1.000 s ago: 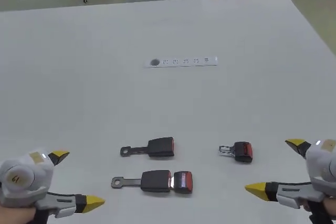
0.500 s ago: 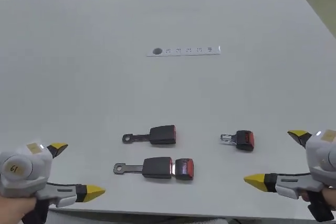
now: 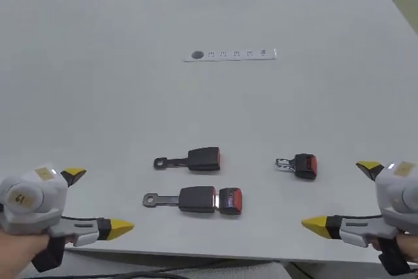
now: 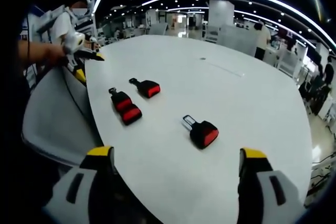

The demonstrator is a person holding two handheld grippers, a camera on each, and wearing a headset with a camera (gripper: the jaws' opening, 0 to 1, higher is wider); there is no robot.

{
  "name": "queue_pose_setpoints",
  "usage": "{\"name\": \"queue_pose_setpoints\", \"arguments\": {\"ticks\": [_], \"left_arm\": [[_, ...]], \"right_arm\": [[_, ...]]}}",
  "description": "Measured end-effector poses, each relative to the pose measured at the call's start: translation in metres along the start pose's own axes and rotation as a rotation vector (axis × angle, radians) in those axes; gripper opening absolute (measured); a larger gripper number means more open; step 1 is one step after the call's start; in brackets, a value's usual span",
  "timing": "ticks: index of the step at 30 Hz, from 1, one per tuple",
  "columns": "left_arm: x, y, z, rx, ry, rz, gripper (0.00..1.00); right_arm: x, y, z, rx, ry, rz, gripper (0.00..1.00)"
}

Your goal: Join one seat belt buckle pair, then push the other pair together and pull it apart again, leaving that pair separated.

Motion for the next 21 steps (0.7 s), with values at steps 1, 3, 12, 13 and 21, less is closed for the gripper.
{"name": "queue_pose_setpoints", "arguments": {"ticks": [1,3,12,13,21], "left_arm": [[-0.001,-0.001,0.000,0.000,0.000,0.000,1.00],[-0.002,-0.003,0.000,0.004,-0.002,0.000,1.00],[-0.004,-0.006,0.004,0.007,-0.004,-0.001,1.00],[-0.004,-0.006,0.005,0.007,-0.003,-0.001,1.00],[0.002,-0.013,0.002,0.012,-0.008,0.025,1.00]], "right_arm": [[-0.001,0.000,0.000,-0.002,0.003,0.002,1.00],[-0.002,0.000,0.000,-0.002,0.007,0.003,1.00],[-0.008,-0.006,-0.001,-0.006,0.023,0.008,1.00],[-0.008,-0.007,-0.001,-0.007,0.025,0.008,1.00],[-0.012,-0.013,0.002,-0.023,0.038,0.011,1.00]]}}
Point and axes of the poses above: the centre of the closed fingertips' face, and the gripper's own axes: y roughly backward along the fingers, z roughly to its left, x roughly out of its underside, the point moved 3 cm from there along y, roughly backward along the fingers, and after that the axes turned 7 degrees about y, right-handed, at the moved point
